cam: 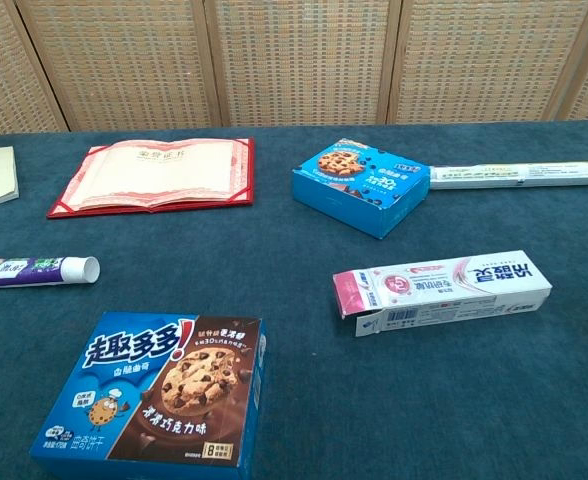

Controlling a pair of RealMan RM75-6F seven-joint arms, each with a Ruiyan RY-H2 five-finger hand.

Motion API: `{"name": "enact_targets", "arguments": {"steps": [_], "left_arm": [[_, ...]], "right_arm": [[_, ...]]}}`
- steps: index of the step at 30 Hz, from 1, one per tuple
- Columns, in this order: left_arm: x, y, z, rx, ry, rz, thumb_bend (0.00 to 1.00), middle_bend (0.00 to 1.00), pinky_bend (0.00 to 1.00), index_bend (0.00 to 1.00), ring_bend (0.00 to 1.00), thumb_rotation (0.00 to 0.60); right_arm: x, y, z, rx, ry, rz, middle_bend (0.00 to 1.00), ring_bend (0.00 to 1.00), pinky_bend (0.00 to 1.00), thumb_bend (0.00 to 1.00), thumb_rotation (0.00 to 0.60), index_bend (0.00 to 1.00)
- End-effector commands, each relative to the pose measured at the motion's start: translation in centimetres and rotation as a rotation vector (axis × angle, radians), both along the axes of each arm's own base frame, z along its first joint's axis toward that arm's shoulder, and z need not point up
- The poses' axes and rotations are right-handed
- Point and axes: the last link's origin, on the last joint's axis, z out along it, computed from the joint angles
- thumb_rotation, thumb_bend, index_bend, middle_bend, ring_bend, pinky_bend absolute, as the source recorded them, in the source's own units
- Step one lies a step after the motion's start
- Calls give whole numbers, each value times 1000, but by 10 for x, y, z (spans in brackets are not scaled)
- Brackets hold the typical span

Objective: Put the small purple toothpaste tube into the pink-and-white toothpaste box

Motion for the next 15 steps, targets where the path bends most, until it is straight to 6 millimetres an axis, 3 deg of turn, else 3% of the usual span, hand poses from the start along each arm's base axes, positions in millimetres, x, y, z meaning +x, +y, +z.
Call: {"name": "enact_targets", "arguments": {"steps": [1, 15], "left_arm": [[0, 0, 0, 0, 0, 1, 297, 0, 0, 0, 0, 600], [0, 3, 1, -1, -10, -1, 297, 0, 0, 0, 0, 600]], "right_arm": [[0, 0, 1, -2, -2, 2, 0, 0, 0, 182, 600, 0], [1, 0, 3, -9, -6, 1, 0, 0, 0, 182, 600, 0]]}}
